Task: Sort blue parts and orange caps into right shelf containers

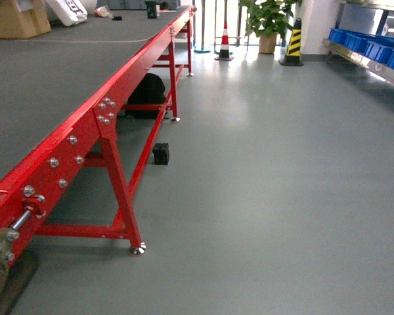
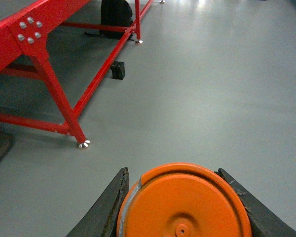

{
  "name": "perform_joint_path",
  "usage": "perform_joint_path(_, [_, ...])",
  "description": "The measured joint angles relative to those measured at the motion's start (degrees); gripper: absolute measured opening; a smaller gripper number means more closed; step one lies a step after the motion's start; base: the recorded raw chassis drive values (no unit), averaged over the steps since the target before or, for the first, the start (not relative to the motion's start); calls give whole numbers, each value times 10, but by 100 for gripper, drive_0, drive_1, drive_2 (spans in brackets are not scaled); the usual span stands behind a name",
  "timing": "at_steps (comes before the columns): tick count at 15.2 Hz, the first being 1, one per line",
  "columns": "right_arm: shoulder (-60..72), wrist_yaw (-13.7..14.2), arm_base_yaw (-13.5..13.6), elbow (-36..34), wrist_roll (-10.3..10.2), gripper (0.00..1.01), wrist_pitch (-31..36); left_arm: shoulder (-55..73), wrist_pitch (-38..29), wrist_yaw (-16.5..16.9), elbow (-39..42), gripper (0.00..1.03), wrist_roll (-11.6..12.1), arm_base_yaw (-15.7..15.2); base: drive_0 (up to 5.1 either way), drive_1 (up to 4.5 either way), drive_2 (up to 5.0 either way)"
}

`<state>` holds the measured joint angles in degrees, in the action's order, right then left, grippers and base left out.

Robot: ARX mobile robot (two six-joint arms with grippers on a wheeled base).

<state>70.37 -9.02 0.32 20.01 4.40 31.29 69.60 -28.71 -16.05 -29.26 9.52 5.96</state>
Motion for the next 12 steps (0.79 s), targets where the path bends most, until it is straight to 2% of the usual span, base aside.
perform_joint_path(12, [0,0,0,0,0,44,-1,0,-1,0,0,44,0,1,506,-239,-239])
